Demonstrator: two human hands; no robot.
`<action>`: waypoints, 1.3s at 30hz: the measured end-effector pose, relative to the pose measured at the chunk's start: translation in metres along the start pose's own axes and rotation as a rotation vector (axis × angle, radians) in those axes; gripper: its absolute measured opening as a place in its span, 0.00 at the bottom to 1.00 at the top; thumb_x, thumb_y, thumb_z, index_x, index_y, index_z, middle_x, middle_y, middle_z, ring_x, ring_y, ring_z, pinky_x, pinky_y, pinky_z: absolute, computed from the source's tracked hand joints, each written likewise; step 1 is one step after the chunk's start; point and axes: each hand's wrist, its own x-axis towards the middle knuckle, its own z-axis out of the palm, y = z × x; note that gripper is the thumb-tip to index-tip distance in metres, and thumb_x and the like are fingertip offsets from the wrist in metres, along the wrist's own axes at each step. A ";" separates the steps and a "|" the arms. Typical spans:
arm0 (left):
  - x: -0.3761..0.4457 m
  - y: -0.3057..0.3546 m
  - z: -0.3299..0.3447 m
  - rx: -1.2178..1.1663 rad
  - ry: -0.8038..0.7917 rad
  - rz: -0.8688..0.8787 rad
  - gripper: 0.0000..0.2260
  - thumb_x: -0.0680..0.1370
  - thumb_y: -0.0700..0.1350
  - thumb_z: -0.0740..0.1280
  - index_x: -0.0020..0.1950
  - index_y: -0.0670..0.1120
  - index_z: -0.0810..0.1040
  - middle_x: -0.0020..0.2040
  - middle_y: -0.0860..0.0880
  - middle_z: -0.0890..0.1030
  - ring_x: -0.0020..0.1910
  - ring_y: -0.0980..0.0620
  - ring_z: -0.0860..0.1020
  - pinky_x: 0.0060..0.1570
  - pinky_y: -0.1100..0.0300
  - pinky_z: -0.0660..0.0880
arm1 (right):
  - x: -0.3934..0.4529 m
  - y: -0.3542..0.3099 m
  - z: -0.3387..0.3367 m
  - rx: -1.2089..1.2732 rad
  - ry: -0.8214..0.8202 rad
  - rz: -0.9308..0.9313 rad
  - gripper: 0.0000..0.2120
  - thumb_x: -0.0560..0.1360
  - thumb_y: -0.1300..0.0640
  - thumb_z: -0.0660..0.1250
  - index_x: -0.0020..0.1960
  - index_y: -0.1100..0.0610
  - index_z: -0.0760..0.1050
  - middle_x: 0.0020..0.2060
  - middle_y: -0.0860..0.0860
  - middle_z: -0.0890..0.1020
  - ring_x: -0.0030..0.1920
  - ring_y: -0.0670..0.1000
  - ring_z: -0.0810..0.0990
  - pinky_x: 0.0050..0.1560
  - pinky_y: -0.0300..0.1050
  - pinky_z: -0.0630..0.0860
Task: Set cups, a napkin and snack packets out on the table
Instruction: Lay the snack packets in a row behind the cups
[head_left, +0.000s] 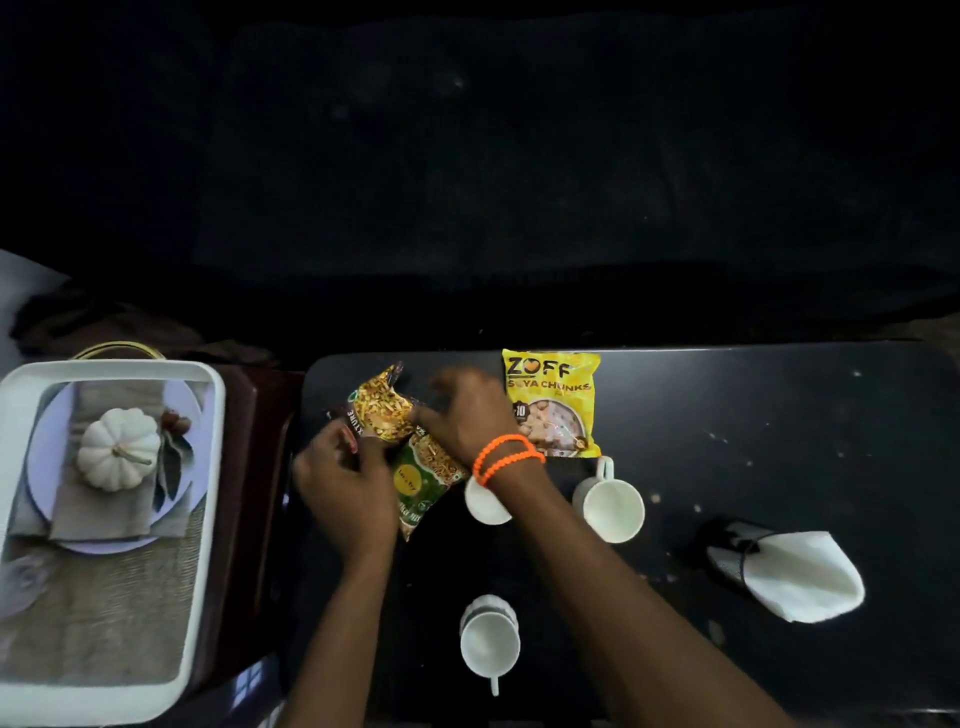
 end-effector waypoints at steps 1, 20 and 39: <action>0.010 -0.008 -0.005 0.035 0.015 -0.107 0.19 0.81 0.46 0.70 0.70 0.40 0.77 0.68 0.36 0.75 0.61 0.39 0.79 0.59 0.61 0.75 | 0.006 -0.008 0.011 0.003 -0.022 0.004 0.26 0.72 0.44 0.76 0.66 0.57 0.80 0.61 0.59 0.84 0.62 0.60 0.82 0.62 0.53 0.79; 0.003 0.098 0.024 -0.512 -0.641 -0.216 0.03 0.80 0.45 0.71 0.54 0.50 0.81 0.47 0.46 0.85 0.46 0.50 0.85 0.42 0.55 0.85 | 0.007 0.010 -0.087 0.742 0.216 0.120 0.17 0.69 0.69 0.78 0.56 0.58 0.84 0.50 0.59 0.85 0.53 0.60 0.84 0.58 0.62 0.81; -0.108 0.126 0.181 0.455 -0.881 0.707 0.22 0.81 0.47 0.68 0.75 0.48 0.74 0.69 0.41 0.75 0.69 0.41 0.75 0.64 0.48 0.75 | -0.050 0.230 -0.153 0.141 0.476 0.347 0.36 0.64 0.61 0.84 0.70 0.58 0.77 0.70 0.60 0.73 0.69 0.59 0.73 0.65 0.35 0.65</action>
